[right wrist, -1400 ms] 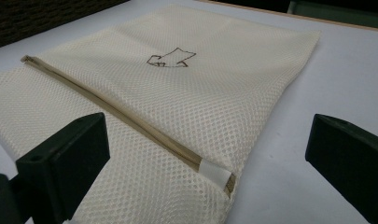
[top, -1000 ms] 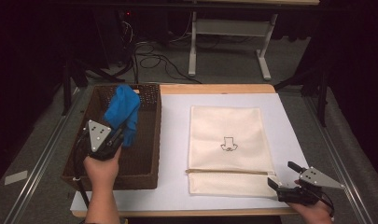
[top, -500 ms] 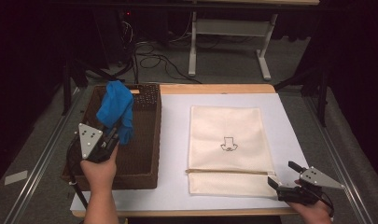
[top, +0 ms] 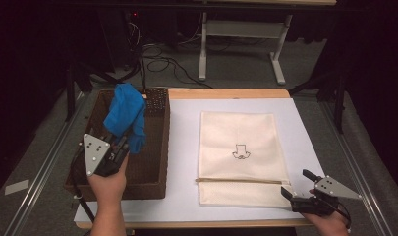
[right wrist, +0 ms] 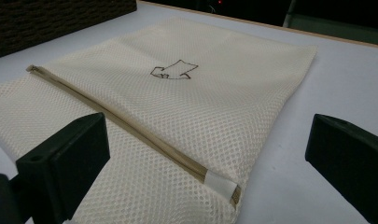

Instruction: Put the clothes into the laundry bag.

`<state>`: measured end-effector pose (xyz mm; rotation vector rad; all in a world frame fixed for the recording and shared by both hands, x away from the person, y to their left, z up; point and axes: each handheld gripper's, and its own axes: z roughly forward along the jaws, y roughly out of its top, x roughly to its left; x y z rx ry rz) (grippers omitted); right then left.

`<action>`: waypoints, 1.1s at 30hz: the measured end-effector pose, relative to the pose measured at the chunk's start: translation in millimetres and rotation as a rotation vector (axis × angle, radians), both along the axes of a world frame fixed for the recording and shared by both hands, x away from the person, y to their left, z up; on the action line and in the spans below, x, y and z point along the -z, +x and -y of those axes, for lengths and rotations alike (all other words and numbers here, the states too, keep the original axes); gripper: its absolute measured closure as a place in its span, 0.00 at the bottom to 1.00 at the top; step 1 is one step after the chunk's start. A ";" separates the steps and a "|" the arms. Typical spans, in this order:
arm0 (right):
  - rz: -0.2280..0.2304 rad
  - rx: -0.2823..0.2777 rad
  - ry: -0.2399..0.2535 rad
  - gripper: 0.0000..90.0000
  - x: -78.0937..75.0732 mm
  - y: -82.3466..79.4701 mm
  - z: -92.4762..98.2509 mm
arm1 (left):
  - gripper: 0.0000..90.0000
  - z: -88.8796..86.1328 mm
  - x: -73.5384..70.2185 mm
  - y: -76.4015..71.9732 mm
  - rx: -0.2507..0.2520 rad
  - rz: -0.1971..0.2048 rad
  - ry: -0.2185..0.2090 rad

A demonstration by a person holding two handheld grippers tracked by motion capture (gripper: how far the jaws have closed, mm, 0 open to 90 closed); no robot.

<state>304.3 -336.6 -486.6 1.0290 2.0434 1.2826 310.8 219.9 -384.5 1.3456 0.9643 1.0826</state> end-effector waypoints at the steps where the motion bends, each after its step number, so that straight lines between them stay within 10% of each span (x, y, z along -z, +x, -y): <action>1: -0.001 0.000 0.000 0.00 0.0 0.1 -0.1 | 0.85 2.8 -1.1 -1.1 0.005 0.004 0.002; 33: 0.008 -0.016 -0.007 0.00 -0.8 0.7 -2.8 | 0.84 97.2 -22.7 -18.6 0.280 0.053 -0.034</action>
